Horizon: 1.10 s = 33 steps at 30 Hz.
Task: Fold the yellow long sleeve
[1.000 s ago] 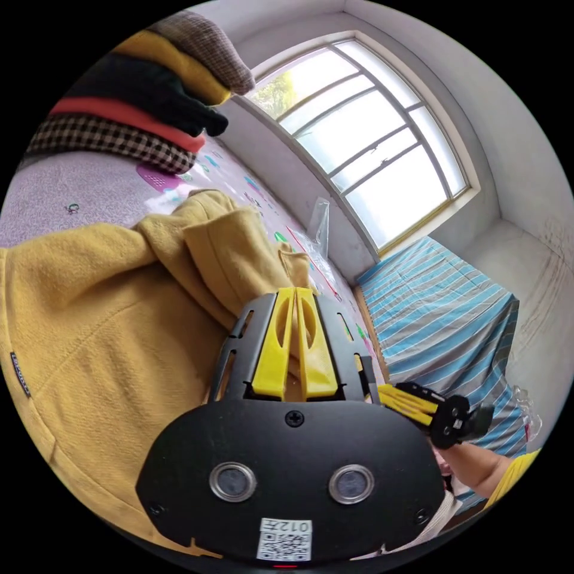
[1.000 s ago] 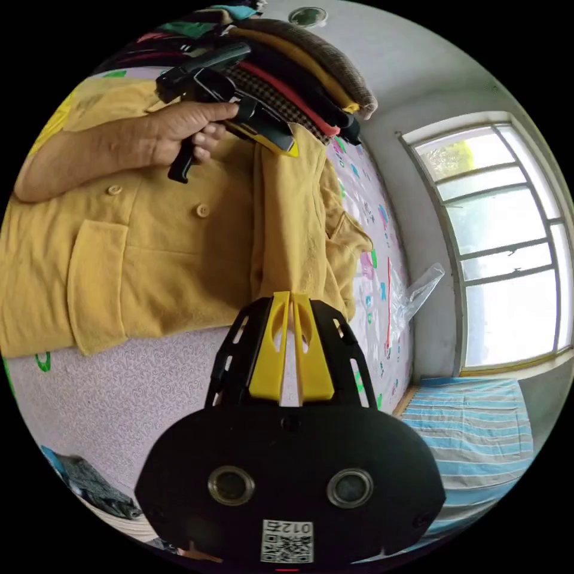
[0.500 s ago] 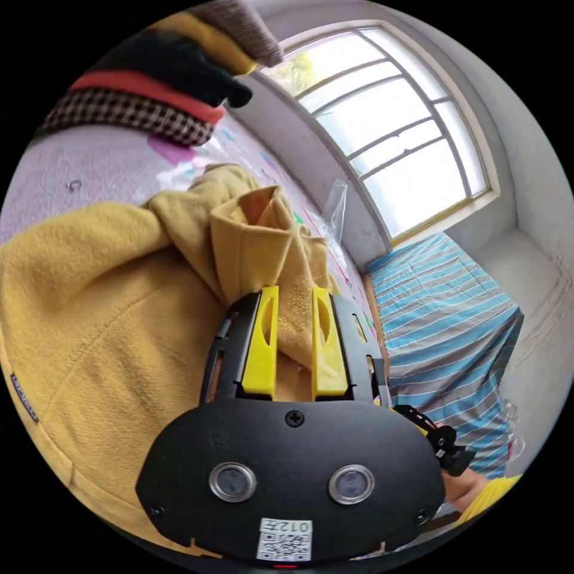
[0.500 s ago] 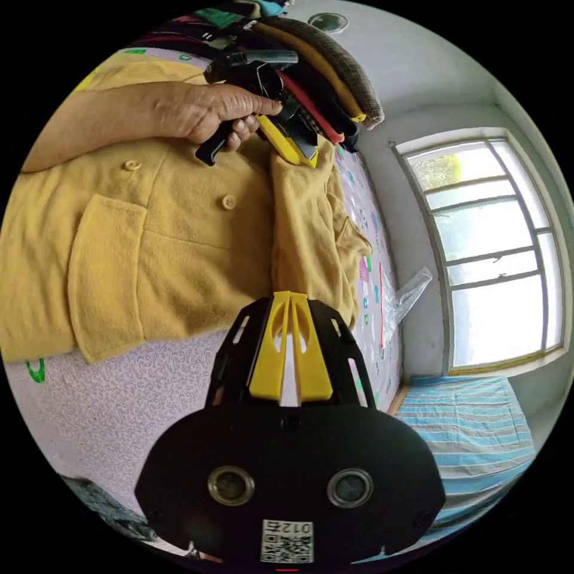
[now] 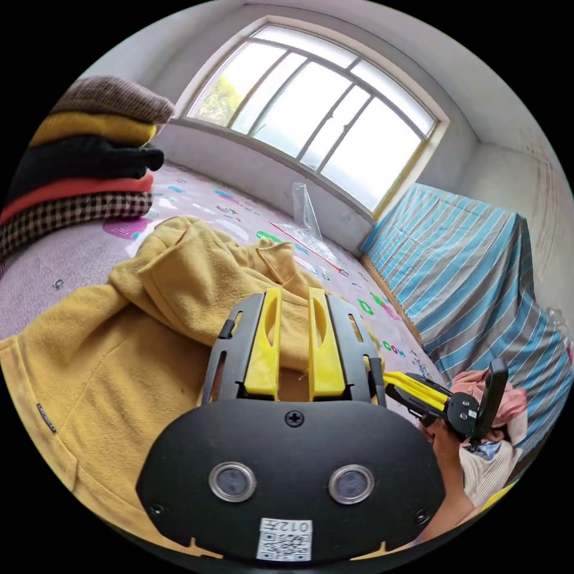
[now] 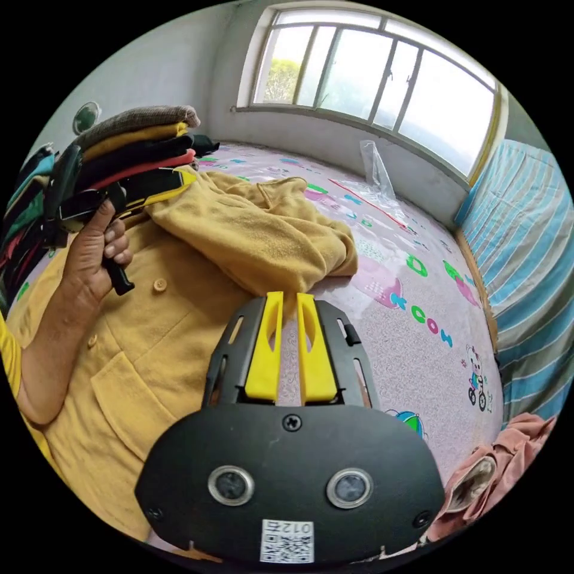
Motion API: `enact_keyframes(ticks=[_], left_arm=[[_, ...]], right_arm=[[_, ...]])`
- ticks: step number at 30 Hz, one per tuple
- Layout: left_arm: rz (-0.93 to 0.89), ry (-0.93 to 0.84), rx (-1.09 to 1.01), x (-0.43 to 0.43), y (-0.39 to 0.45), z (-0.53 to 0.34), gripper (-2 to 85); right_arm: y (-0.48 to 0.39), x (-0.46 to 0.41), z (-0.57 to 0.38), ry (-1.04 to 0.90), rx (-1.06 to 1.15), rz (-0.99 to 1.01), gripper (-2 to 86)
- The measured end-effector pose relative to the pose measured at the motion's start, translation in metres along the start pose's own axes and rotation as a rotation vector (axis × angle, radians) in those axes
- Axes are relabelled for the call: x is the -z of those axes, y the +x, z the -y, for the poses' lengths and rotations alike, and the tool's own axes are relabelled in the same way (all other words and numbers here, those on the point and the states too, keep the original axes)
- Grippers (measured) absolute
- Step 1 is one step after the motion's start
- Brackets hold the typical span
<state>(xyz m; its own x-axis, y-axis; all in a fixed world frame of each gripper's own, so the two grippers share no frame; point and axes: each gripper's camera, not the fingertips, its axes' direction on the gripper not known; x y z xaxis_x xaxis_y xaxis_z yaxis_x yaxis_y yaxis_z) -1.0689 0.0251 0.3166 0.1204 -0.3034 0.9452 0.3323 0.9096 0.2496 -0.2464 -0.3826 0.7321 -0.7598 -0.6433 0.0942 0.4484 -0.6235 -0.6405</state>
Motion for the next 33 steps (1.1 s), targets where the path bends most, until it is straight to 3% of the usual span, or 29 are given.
enact_keyframes(ticks=[8,14,17,19,21,27,33], left_arm=[[0.034,-0.053,-0.221,-0.043,0.102,0.000,4.8],[0.138,-0.069,-0.429,-0.074,0.207,0.076,5.1],[0.120,-0.311,-0.679,-0.150,0.270,0.119,5.5],[-0.030,-0.769,-0.918,-0.237,0.310,0.129,6.6],[-0.103,-1.019,-1.008,-0.287,0.326,0.126,8.2],[0.050,-1.176,-1.126,-0.383,0.358,0.126,13.5],[-0.183,-1.342,-1.018,-0.431,0.375,0.119,15.0]], right_arm=[[0.057,0.025,-0.009,0.088,-0.127,0.067,1.3],[0.088,0.047,0.000,0.094,-0.143,0.157,1.4],[0.102,0.060,0.002,0.115,-0.134,0.203,1.2],[0.116,0.072,0.003,0.129,-0.120,0.240,0.8],[0.129,0.080,0.003,0.145,-0.132,0.279,0.5],[0.142,0.097,0.009,0.137,-0.102,0.301,0.3],[0.150,0.117,0.013,0.185,-0.113,0.308,1.6]])
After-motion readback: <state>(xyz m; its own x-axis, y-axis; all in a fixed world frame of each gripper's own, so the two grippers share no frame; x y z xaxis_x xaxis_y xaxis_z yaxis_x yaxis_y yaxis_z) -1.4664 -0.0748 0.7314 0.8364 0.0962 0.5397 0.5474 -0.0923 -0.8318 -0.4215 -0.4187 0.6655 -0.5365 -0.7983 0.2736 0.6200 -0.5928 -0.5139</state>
